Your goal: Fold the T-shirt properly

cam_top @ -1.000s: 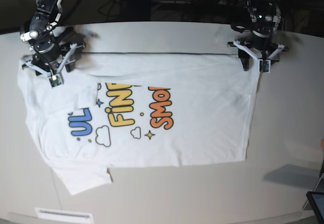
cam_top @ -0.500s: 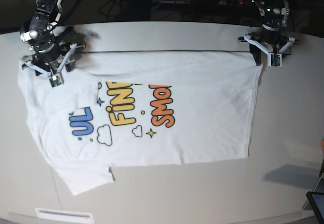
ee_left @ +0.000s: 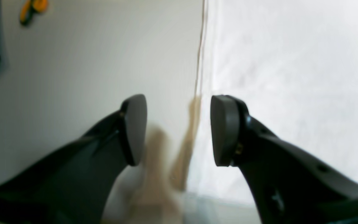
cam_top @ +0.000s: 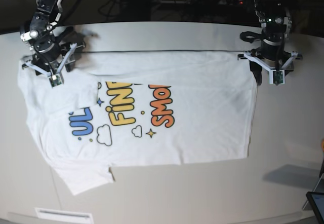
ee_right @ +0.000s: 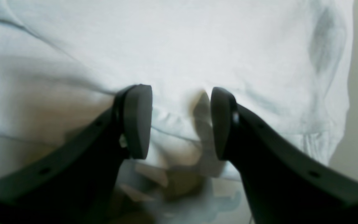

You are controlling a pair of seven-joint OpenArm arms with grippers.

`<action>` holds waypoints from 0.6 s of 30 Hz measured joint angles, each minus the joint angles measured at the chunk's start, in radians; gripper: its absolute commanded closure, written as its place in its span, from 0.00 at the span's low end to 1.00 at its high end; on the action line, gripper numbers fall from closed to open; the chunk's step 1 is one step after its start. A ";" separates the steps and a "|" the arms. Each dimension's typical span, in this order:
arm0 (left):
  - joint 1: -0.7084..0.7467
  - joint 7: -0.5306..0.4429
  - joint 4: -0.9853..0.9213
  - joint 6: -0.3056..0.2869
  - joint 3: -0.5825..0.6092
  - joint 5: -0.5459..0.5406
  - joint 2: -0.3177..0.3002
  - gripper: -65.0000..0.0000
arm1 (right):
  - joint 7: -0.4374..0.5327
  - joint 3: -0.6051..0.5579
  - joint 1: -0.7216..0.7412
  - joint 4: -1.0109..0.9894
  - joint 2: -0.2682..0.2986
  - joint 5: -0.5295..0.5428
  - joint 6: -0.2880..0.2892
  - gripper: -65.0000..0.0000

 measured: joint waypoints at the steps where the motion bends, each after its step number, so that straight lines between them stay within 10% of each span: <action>1: -0.014 0.000 -0.001 0.000 0.014 -0.002 0.007 0.52 | -0.001 0.000 0.000 0.000 0.000 0.000 0.000 0.54; 18: -0.010 -0.019 -0.088 -0.004 0.127 0.002 0.031 0.52 | 0.000 0.000 0.000 0.000 0.000 0.000 0.000 0.54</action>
